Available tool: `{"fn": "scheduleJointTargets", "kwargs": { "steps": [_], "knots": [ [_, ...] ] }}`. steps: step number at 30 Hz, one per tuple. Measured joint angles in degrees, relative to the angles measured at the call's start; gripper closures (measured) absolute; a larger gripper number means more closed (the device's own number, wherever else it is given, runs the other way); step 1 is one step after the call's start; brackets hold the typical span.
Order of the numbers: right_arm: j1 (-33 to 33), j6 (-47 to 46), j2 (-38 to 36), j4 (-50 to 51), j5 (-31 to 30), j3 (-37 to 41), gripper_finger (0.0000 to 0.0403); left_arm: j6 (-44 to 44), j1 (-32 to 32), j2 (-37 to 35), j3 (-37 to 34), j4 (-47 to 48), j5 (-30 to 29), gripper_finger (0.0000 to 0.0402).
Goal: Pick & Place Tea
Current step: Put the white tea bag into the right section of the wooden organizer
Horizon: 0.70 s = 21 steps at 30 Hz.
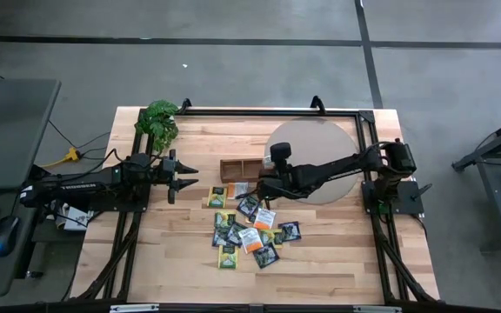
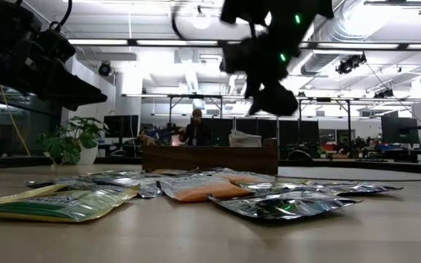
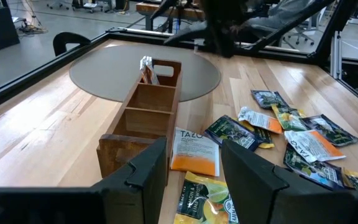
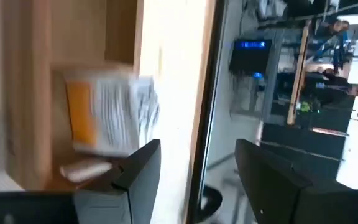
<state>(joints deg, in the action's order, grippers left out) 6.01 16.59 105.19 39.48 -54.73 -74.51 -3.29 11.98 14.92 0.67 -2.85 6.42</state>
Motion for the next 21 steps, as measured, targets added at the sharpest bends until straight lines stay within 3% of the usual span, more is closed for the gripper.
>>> {"fn": "scheduleJointTargets", "kwargs": {
  "steps": [3,9,12,17,21],
  "knots": [
    [1.49,-1.21,0.00,-2.78,3.94,-3.47,0.0199,-0.02,0.01,0.00,0.00,0.00,0.01,0.0252],
    [2.87,-10.39,-0.01,-11.49,23.88,-6.84,0.0198,0.00,-0.01,0.00,0.00,0.00,0.02,0.0252],
    [3.31,-12.84,0.63,-14.41,29.55,-6.84,0.0198,-0.01,0.00,0.01,0.00,0.00,0.00,0.0252],
    [4.53,-12.48,5.20,-18.42,32.65,-6.84,0.0198,-0.02,-0.01,0.02,0.00,0.00,0.00,0.0252],
    [5.39,-11.11,10.04,-20.06,28.76,-6.73,0.0198,0.00,0.01,0.00,0.00,0.00,0.00,0.0252]
  ]
}}
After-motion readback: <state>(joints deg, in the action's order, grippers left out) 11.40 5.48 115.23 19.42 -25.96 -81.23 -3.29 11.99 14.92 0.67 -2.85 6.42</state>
